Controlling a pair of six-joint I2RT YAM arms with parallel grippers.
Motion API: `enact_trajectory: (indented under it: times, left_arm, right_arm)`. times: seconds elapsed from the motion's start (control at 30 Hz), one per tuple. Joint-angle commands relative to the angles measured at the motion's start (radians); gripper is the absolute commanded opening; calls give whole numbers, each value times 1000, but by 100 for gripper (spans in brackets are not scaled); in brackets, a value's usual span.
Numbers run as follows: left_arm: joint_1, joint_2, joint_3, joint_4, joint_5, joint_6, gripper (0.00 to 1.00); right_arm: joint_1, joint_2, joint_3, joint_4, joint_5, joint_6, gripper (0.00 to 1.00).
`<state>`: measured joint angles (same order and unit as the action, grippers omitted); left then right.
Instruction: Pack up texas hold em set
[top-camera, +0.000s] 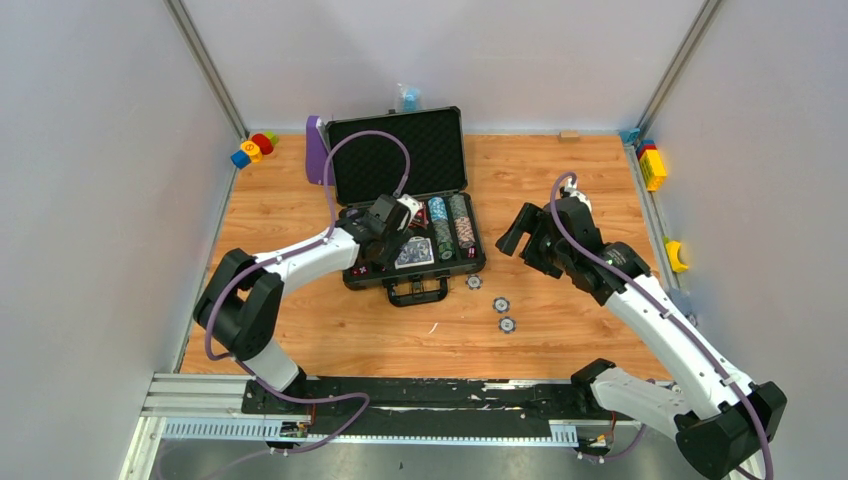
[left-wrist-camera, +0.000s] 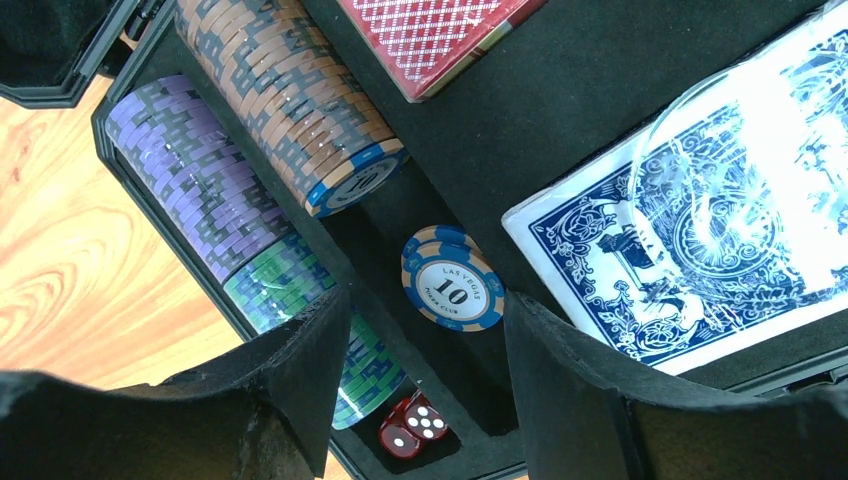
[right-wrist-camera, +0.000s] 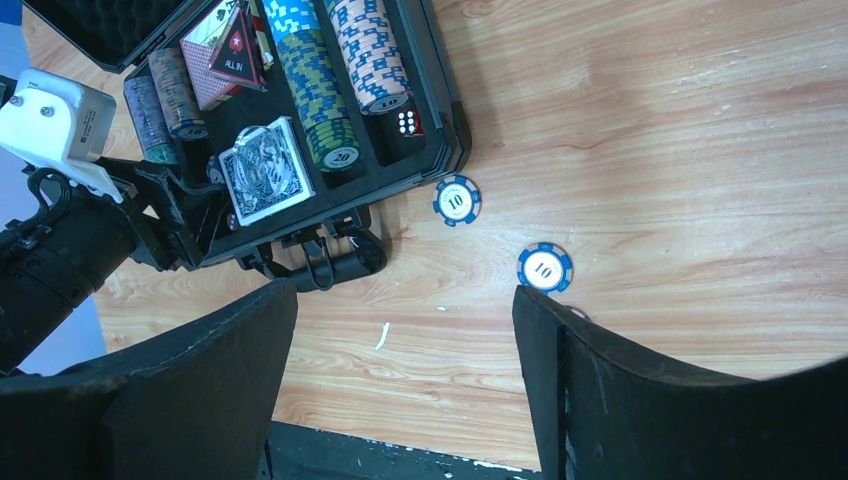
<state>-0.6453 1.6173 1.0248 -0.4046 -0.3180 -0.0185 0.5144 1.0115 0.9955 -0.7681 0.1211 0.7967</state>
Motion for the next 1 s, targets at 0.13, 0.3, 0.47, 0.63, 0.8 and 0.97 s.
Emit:
enact_trajectory:
  times: [0.13, 0.3, 0.47, 0.63, 0.8, 0.97]
  left_arm:
    - [-40, -9, -4, -47, 122, 82, 65]
    - [-60, 9, 0, -60, 111, 90, 65]
    - [-69, 12, 0, -66, 119, 93, 66]
    - [-70, -45, -20, -51, 130, 84, 68]
    - [-70, -77, -36, -38, 159, 82, 70]
    - [-74, -25, -22, -56, 166, 88, 71]
  right_arm:
    - [-2, 10, 17, 23, -15, 11, 80]
    - [-2, 13, 20, 28, -22, 7, 80]
    - [-2, 14, 19, 29, -27, 6, 80]
    - [-2, 17, 22, 32, -33, 4, 80]
    - [-3, 22, 25, 36, -37, 2, 80]
    - [-2, 21, 25, 38, -40, 0, 80]
